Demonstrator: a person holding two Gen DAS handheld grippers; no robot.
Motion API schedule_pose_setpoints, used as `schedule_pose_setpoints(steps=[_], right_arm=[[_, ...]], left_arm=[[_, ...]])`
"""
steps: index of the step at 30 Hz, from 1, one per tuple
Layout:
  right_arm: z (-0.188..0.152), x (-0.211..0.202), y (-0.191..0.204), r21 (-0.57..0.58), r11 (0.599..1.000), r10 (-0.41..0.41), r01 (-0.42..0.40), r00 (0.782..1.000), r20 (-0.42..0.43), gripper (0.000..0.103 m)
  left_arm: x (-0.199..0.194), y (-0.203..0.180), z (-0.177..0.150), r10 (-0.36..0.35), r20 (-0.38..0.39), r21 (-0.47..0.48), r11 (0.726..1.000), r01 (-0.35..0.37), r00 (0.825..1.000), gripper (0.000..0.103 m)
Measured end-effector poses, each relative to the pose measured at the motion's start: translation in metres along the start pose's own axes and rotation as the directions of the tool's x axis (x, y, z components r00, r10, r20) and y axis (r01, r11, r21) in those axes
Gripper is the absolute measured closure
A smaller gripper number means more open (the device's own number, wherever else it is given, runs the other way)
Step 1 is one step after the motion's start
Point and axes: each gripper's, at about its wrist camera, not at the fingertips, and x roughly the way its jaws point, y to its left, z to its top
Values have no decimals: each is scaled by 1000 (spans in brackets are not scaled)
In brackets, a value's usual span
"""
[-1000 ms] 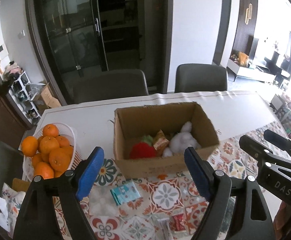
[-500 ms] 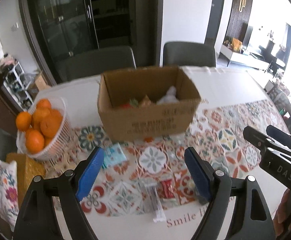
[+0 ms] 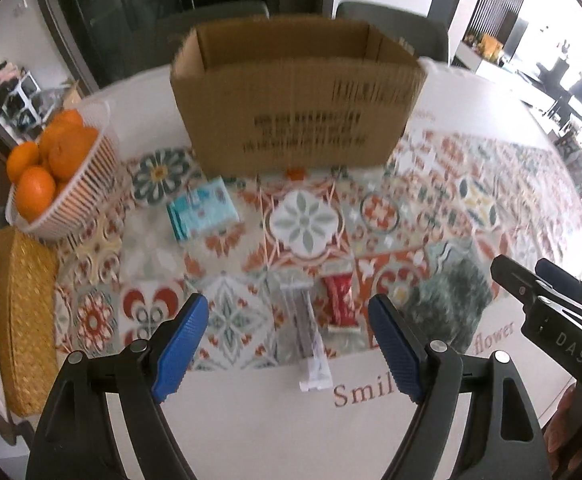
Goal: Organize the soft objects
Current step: 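Withdraw from the box and bring the open right tool around the dark green fuzzy plush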
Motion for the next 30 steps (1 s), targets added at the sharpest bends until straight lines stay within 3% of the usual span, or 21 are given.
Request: schedule_pose_setpoints(steps=[10,18,25,30], right_arm=[[-32,42,-2,-53,998,10,-17,991,-131,24],[-37,68,6,-117,993,10,-34,980,-200,22],[-37,99,14,-213,977,-52,-2,967,-249,19],[-36,109,18,-256,966,-84,21,967,-239,15]], left_arm=[[46,-1,-31,-22,-124,-12,1000,20,992,22],[82,-5,-43,-48,-202,-25,999,43,978,27],[110,-4,-45,-43,-247,-55,998,30,968,35],[114,-5,-42,-9,-228,-46,999,-1,974,38]])
